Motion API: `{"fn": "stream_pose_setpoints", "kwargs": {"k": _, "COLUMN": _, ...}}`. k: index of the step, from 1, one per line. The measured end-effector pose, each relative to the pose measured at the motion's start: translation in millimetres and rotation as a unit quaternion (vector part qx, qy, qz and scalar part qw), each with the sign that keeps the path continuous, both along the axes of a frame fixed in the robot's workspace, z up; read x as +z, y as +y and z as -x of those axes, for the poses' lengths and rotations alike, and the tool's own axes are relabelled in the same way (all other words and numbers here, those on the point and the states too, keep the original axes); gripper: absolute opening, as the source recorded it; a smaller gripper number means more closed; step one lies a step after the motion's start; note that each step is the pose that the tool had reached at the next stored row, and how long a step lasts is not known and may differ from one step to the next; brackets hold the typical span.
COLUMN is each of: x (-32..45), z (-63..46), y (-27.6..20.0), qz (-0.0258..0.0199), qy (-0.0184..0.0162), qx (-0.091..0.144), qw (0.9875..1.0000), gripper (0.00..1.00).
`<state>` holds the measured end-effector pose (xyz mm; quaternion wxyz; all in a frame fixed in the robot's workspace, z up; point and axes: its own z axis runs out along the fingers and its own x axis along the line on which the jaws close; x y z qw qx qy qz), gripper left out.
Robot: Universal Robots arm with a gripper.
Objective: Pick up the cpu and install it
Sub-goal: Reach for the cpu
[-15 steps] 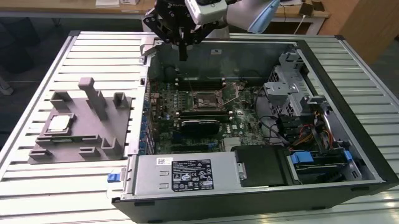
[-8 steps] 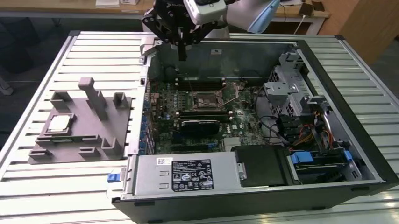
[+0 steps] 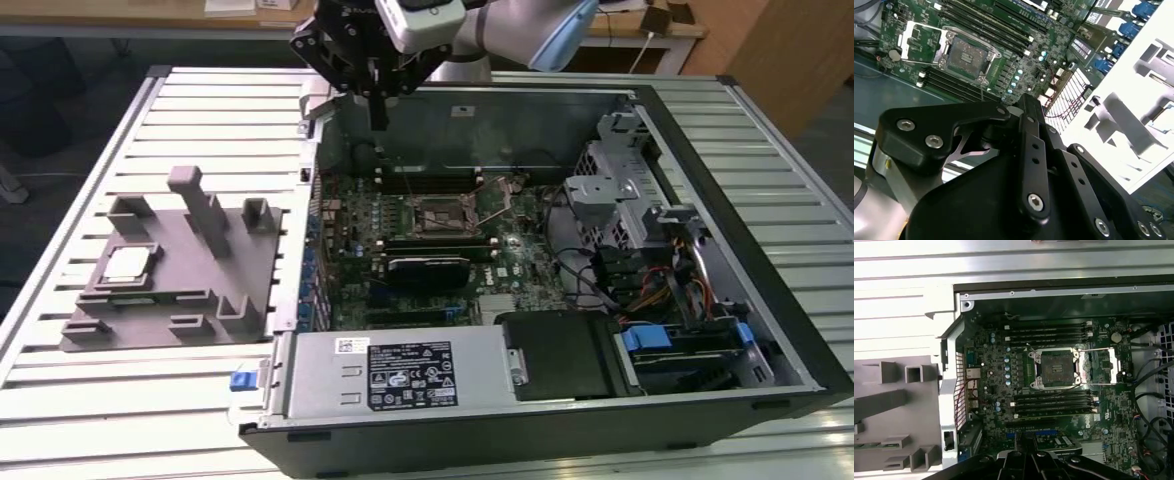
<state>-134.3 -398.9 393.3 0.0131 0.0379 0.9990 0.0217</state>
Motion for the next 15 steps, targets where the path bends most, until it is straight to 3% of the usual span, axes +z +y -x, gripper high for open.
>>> {"fn": "stream_pose_setpoints", "kwargs": {"k": 15, "x": -1.2, "z": 21.9, "y": 1.8, "qz": 0.0, "qy": 0.0, "qx": 0.0, "qw": 1.0, "gripper": 0.11}}
